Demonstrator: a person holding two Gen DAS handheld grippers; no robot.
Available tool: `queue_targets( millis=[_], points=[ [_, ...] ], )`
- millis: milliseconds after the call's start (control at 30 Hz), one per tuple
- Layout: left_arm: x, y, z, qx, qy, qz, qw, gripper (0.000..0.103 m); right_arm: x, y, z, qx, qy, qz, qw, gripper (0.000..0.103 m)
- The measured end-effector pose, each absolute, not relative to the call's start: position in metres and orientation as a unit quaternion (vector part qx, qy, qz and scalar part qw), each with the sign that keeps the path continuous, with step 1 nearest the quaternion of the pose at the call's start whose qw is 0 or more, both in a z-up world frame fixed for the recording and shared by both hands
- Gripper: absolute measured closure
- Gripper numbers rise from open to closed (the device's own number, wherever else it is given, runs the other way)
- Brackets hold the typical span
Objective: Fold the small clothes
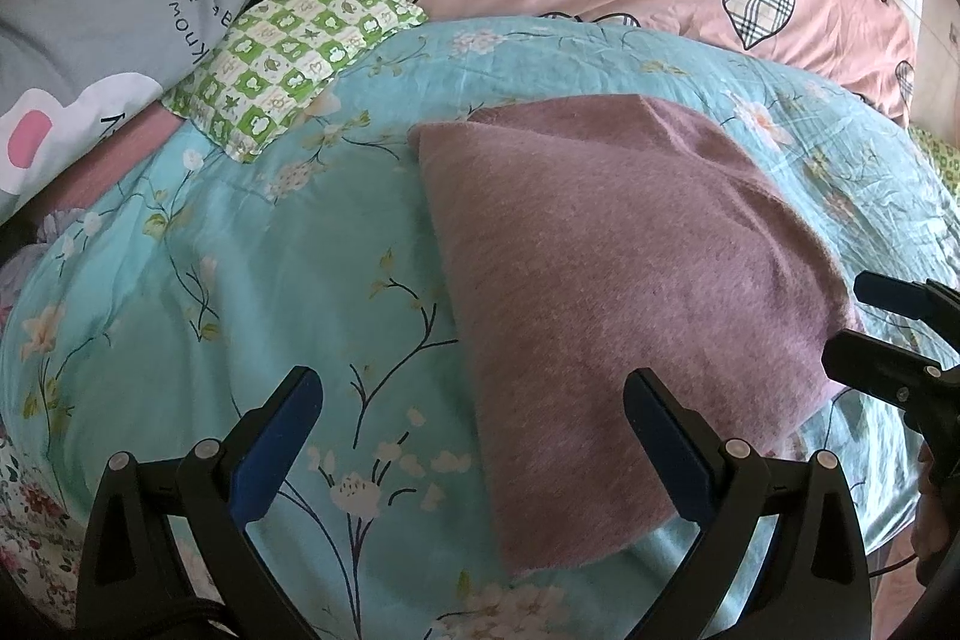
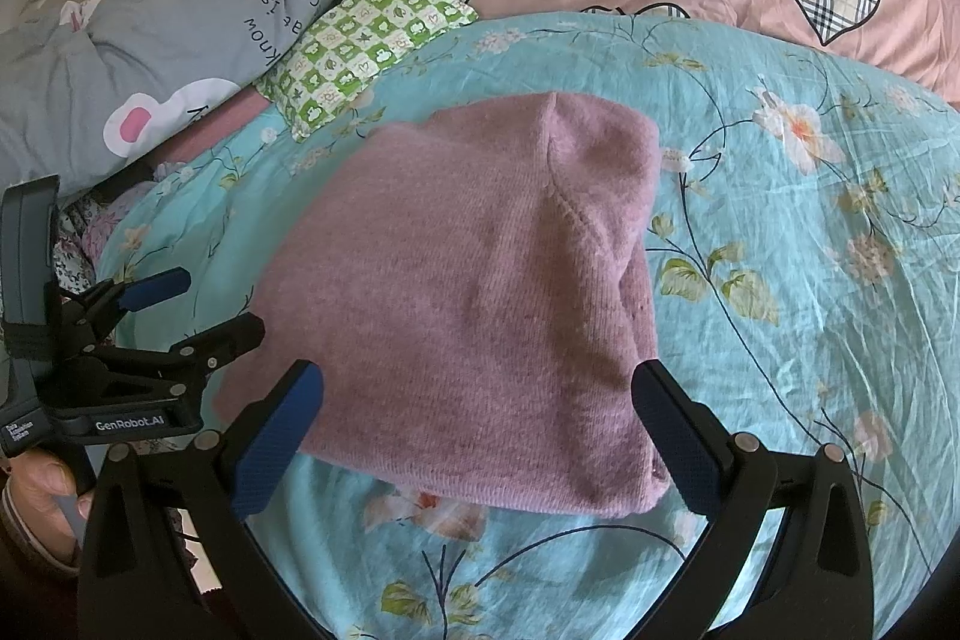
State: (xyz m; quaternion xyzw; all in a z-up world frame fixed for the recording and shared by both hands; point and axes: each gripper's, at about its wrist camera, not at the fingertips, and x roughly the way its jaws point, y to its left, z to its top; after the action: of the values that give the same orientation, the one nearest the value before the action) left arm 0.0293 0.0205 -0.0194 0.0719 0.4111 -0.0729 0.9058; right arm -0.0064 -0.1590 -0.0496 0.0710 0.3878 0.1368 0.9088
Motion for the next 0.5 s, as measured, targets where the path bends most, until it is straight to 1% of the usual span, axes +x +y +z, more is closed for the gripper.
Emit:
queue_targets(
  millis=[500],
  points=[
    [0.0367,0.0268,-0.0212,0.066,0.412,-0.076,0.905,0.004,-0.0027,-0.1593,-0.0523,0.077,0.389,0.138,0.908,0.001]
  ],
)
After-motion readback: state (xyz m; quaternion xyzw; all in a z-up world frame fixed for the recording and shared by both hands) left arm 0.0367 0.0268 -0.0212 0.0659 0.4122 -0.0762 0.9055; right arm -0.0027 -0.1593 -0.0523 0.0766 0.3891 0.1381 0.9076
